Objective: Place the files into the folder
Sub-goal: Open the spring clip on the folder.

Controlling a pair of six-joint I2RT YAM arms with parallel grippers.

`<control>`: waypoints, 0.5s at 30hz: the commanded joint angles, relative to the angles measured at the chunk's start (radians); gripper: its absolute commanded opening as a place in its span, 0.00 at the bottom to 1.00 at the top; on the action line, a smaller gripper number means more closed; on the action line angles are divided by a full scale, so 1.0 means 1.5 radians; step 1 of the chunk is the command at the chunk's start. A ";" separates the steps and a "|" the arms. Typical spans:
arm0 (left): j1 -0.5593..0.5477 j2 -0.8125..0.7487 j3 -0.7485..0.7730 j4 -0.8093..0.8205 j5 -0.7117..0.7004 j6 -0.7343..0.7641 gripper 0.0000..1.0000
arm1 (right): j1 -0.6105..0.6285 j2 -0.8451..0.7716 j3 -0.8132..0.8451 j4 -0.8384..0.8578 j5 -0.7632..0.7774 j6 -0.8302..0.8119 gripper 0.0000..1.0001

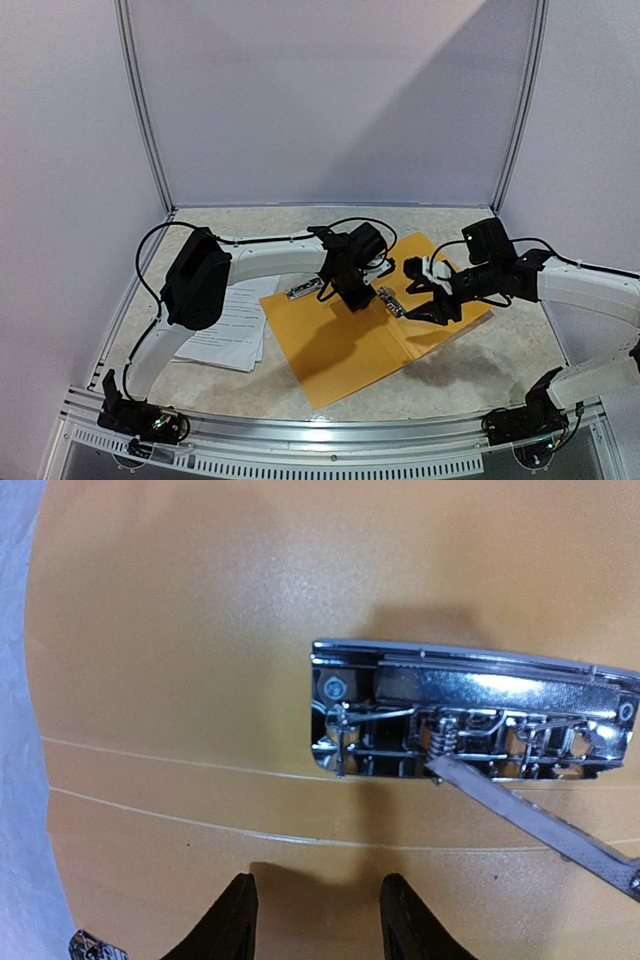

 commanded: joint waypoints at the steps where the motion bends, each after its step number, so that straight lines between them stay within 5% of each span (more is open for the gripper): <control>1: -0.025 0.085 -0.037 -0.082 0.027 0.014 0.45 | 0.007 0.022 -0.017 0.059 0.015 -0.337 0.58; 5: -0.025 0.085 -0.037 -0.082 0.027 0.014 0.45 | 0.016 0.093 0.006 0.061 0.064 -0.427 0.57; 15: -0.025 0.085 -0.038 -0.082 0.027 0.016 0.45 | 0.017 0.231 0.063 0.134 0.100 -0.458 0.55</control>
